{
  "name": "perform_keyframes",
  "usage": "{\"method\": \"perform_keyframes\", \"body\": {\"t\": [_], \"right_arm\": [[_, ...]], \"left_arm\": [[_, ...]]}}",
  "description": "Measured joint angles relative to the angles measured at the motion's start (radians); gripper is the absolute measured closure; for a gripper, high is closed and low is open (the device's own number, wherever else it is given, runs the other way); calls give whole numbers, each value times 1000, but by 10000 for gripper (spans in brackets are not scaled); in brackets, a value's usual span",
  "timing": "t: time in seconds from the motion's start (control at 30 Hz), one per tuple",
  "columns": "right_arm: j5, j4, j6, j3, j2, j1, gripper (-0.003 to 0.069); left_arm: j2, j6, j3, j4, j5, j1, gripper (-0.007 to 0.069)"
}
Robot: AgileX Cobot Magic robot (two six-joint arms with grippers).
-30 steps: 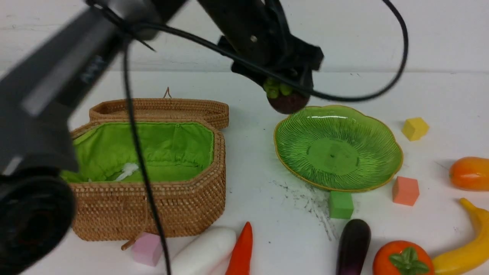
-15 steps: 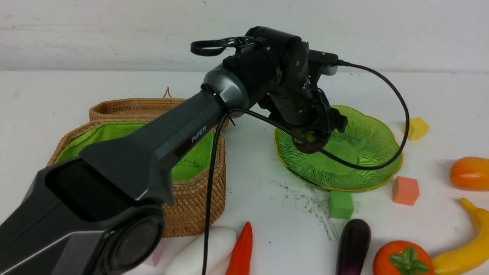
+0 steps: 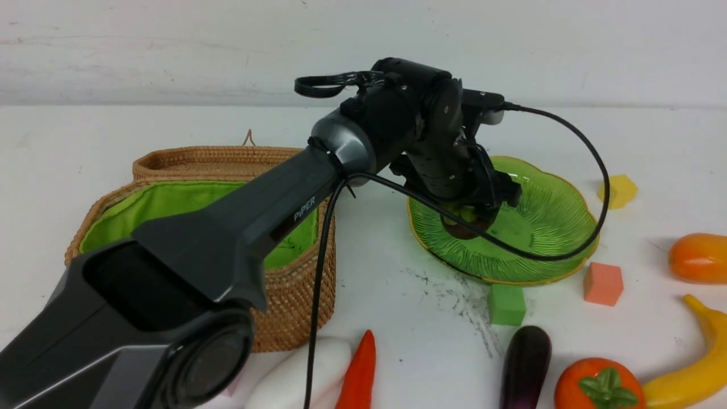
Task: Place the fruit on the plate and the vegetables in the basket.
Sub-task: Grab a mangosteen with your left arm and put it on the plate on the right, then use the left arm to grab a carrot and put it into the left basket
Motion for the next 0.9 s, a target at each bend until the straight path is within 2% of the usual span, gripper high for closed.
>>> {"method": "perform_keyframes", "body": {"t": [0.33, 0.5, 0.6, 0.8, 0.9], "right_arm": [[0, 0, 0, 0, 0, 0, 416], [0, 0, 0, 0, 0, 0, 416], [0, 0, 0, 0, 0, 0, 416], [0, 0, 0, 0, 0, 0, 416], [0, 0, 0, 0, 0, 0, 416]], "left_arm": [[-58, 1, 0, 8, 71, 0, 12], [-212, 24, 0, 75, 228, 0, 31], [-326, 35, 15, 94, 251, 1, 36], [-590, 52, 202, 72, 251, 2, 39], [-765, 53, 405, 85, 233, 2, 39]]}}
